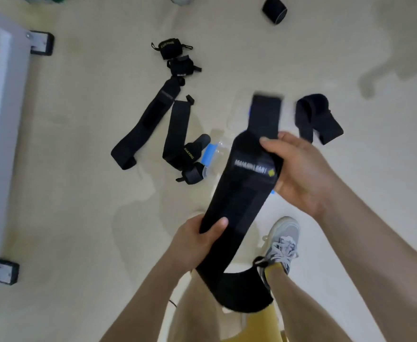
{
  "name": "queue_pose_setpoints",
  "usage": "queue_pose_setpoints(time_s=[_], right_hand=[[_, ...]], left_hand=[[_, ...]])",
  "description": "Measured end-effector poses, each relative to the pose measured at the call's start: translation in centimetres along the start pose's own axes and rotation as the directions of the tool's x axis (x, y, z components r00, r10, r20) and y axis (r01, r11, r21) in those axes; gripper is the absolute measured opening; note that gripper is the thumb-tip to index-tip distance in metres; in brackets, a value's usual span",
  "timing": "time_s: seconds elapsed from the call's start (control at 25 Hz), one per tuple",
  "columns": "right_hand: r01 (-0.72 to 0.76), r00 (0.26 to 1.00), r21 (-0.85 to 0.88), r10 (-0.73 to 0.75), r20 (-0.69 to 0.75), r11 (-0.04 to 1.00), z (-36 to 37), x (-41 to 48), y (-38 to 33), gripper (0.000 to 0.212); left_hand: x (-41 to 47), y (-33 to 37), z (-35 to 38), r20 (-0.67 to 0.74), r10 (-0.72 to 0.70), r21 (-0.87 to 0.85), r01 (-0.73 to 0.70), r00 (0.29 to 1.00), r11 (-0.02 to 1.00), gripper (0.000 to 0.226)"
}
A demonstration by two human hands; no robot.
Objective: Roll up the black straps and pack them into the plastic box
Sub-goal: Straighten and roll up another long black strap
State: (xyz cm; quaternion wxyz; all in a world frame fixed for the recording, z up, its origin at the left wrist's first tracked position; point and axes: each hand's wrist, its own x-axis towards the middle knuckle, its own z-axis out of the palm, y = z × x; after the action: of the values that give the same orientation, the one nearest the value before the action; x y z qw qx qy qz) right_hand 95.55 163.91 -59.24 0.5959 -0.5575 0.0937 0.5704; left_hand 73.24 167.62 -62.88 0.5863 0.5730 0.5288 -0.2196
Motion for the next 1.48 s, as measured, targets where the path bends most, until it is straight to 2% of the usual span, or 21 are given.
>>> queue_pose_setpoints(time_s=[0.04,0.12,0.2,0.24,0.36,0.48,0.56,0.68,0.76,0.84,0.92,0.96,1.0,1.04,1.08,1.12,1.16,1.24,1.36,1.48], right_hand=[[-0.038,0.998,-0.04,0.04,0.051,0.998,0.2,-0.3,1.6,0.009],[-0.095,0.994,-0.07,0.099,0.051,0.993,0.7,-0.6,5.7,0.013],[-0.157,0.988,-0.05,0.156,-0.012,0.986,1.6,-0.2,10.7,0.015],[-0.184,0.982,-0.049,0.182,-0.051,0.982,2.3,0.1,13.3,0.016],[-0.221,0.958,-0.045,0.209,-0.194,0.974,4.9,2.4,20.6,0.02],[-0.218,0.946,-0.145,0.173,-0.273,0.965,7.2,5.6,25.9,0.023],[-0.217,0.955,-0.309,0.135,-0.265,0.926,8.2,7.7,28.4,0.028],[-0.162,0.976,-0.499,0.063,-0.21,0.851,8.4,9.5,30.0,0.023],[-0.121,0.985,-0.62,0.018,-0.17,0.775,7.9,11.2,30.9,0.024],[-0.109,0.987,-0.702,-0.008,-0.161,0.703,7.0,12.8,31.6,0.024],[-0.108,0.986,-0.728,-0.02,-0.165,0.677,6.4,14.5,32.0,0.026],[-0.091,0.989,-0.738,-0.028,-0.148,0.668,6.3,15.2,32.0,0.028],[-0.066,0.993,-0.739,-0.032,-0.118,0.67,6.3,15.8,31.7,0.028],[-0.043,0.996,-0.725,-0.03,-0.088,0.687,6.4,16.3,31.1,0.027],[-0.016,0.998,-0.699,-0.033,-0.057,0.715,6.6,16.7,30.4,0.024],[0.037,0.998,-0.676,-0.057,-0.008,0.736,6.9,17.1,29.3,0.021],[0.109,0.994,-0.663,-0.093,0.06,0.741,7.2,17.5,27.9,0.02],[0.257,0.962,-0.624,-0.136,0.235,0.738,7.6,18.5,25.0,0.021],[0.308,0.89,-0.542,-0.035,0.455,0.782,8.7,19.0,21.5,0.015],[0.256,0.851,-0.512,0.06,0.522,0.82,9.2,18.9,19.9,0.026]], left_hand=[[0.6,-1.6,-1.0,0.016,-0.043,0.088,0.041,0.999,0.995,0.03],[2.4,-5.2,-3.1,0.088,-0.099,0.35,0.062,0.991,0.935,0.012],[4.6,-8.2,-5.2,0.121,-0.133,0.624,0.029,0.984,0.781,0.019],[5.9,-9.7,-6.3,0.084,-0.123,0.686,0.032,0.989,0.727,0.026],[11.2,-13.2,-9.7,-0.039,0.022,0.627,0.007,0.999,0.779,0.04],[17.8,-13.6,-12.6,-0.018,0.162,0.621,-0.116,0.987,0.775,0.047],[22.8,-12.9,-13.8,-0.008,0.225,0.61,-0.173,0.974,0.773,0.05],[29.8,-12.1,-13.7,-0.025,0.348,0.632,-0.255,0.937,0.732,0.05],[34.0,-12.5,-13.4,-0.048,0.346,0.669,-0.227,0.937,0.708,0.058],[36.5,-13.2,-13.1,-0.096,0.282,0.726,-0.127,0.955,0.676,0.064],[37.3,-13.8,-13.4,-0.175,0.264,0.779,-0.03,0.949,0.626,0.038],[37.0,-14.0,-13.8,-0.19,0.301,0.756,-0.056,0.934,0.652,0.024],[36.2,-14.0,-14.3,-0.173,0.362,0.685,-0.153,0.916,0.713,0.02],[35.0,-13.8,-14.9,-0.148,0.433,0.529,-0.299,0.889,0.794,0.022],[33.2,-13.3,-15.7,-0.156,0.492,0.281,-0.439,0.857,0.853,0.023],[31.1,-12.6,-16.8,-0.198,0.54,-0.014,-0.553,0.818,0.833,0.021],[29.2,-11.8,-17.7,-0.254,0.562,-0.275,-0.616,0.787,0.738,0.017],[26.1,-10.0,-18.8,-0.299,0.519,-0.613,-0.578,0.801,0.54,0.013],[23.2,-7.2,-19.2,-0.245,0.447,-0.818,-0.431,0.86,0.38,0.025],[22.0,-4.5,-19.7,-0.298,0.392,-0.855,-0.426,0.87,0.296,0.03]])
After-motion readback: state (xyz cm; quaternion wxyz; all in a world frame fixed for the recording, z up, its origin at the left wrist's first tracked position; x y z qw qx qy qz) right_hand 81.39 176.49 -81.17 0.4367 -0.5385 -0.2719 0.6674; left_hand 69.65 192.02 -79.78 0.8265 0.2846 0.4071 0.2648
